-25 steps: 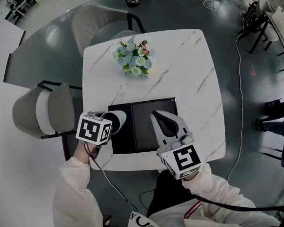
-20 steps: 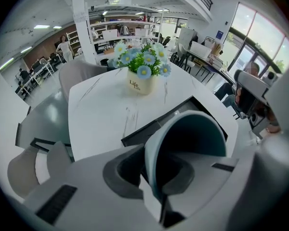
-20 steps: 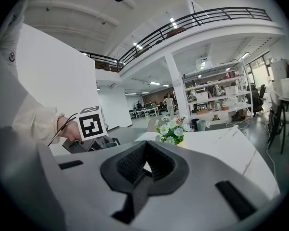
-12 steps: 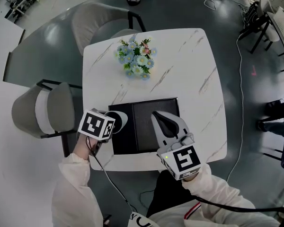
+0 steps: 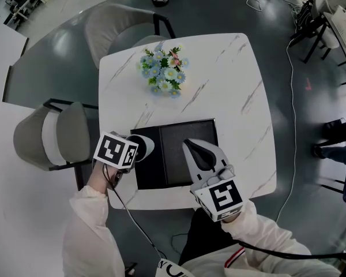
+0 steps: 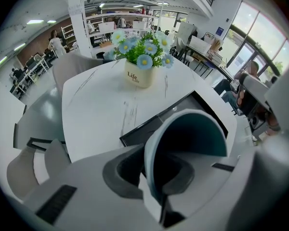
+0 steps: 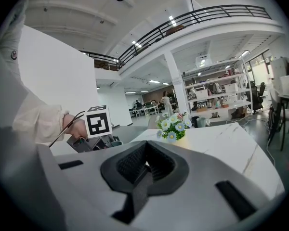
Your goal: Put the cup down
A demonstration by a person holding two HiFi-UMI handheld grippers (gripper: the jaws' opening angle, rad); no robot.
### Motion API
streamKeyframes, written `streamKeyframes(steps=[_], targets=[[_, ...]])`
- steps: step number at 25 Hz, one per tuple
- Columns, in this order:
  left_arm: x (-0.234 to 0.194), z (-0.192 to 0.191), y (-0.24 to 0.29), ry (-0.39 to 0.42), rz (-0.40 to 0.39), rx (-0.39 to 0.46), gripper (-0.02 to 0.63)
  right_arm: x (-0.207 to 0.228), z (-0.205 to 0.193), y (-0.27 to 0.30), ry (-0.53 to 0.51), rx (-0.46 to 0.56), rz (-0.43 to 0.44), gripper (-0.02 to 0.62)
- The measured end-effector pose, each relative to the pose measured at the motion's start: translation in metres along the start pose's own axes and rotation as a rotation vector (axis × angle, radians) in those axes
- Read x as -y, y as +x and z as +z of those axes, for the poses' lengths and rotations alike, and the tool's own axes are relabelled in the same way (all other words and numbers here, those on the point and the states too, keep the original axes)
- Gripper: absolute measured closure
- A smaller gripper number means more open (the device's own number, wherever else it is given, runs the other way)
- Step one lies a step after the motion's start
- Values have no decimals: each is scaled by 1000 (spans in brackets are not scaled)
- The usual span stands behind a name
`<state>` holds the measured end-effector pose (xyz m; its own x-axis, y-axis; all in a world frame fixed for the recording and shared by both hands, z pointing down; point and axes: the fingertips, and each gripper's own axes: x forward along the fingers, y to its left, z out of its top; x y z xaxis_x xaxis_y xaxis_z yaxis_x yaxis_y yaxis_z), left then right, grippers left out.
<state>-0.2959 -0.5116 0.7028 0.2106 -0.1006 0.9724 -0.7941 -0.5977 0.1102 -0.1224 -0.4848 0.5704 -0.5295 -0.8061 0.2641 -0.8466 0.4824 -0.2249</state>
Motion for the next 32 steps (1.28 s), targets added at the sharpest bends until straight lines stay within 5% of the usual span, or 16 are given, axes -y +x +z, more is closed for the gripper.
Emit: streamKeyframes(steps=[21, 32], targets=[[2, 4, 1, 27, -22, -3, 569, -9, -7, -6, 8, -22, 4, 591], [-1, 0, -4, 20, -1, 2, 480, -14, -8, -14, 7, -17, 0, 591]])
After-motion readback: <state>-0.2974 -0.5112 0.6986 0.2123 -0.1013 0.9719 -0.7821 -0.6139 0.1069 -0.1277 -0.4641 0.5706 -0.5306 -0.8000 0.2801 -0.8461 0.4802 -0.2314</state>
